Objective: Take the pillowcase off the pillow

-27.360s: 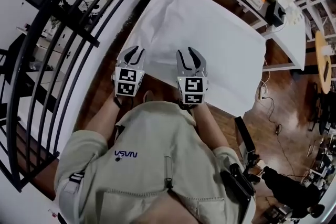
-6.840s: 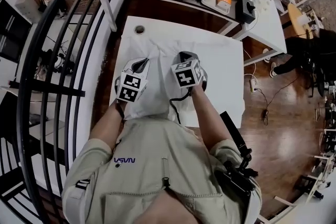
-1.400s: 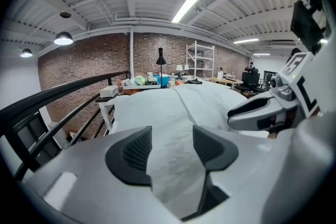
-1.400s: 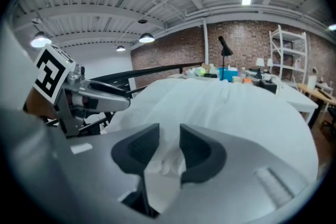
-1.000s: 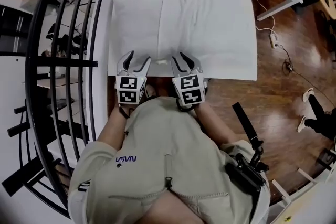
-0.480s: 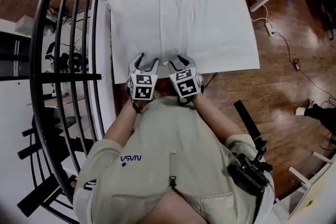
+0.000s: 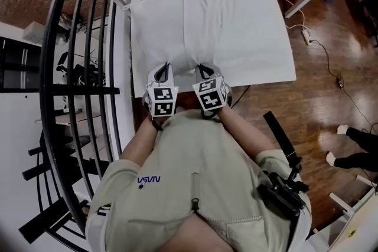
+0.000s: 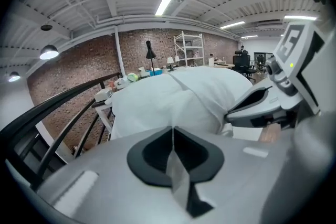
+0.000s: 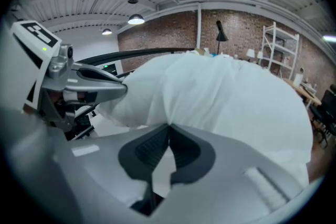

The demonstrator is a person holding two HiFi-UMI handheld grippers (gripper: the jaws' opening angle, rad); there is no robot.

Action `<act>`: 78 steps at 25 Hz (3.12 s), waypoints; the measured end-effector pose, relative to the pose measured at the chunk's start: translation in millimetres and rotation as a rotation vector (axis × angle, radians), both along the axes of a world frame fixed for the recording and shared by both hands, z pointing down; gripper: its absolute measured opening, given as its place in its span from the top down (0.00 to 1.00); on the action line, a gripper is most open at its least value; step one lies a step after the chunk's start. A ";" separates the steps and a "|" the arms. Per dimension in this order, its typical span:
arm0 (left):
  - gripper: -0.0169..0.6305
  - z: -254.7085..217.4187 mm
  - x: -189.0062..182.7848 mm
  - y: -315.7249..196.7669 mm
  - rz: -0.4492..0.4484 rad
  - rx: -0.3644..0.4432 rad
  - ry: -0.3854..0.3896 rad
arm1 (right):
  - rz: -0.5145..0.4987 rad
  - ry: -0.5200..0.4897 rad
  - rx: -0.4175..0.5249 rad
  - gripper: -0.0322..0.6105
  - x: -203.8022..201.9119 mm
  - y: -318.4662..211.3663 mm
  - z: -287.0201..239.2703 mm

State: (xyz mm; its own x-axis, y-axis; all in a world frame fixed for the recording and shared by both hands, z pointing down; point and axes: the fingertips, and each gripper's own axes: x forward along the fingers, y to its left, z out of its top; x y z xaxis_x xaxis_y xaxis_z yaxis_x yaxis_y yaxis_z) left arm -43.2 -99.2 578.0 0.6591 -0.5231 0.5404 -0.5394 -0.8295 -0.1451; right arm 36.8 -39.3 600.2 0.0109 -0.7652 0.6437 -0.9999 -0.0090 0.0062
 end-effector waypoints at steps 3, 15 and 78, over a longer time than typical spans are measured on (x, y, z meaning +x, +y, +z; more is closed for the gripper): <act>0.95 -22.9 -6.9 -16.8 -0.048 0.031 0.055 | 0.052 0.048 0.038 0.94 17.4 8.0 -16.0; 0.95 -26.2 -47.2 -68.3 -0.190 -0.002 0.125 | 0.347 0.120 0.024 0.94 118.1 51.4 -7.9; 0.48 -38.5 108.2 -194.7 -0.025 -0.146 0.028 | 0.093 0.096 0.060 0.73 191.0 -177.7 -110.7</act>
State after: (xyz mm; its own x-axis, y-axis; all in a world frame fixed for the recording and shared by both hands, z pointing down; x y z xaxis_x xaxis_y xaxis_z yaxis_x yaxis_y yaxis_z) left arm 65.0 -293.8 539.5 0.6630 -0.4565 0.5934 -0.5620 -0.8271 -0.0083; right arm 227.8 -217.0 489.5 0.1433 -0.7952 0.5892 -0.9895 -0.1051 0.0988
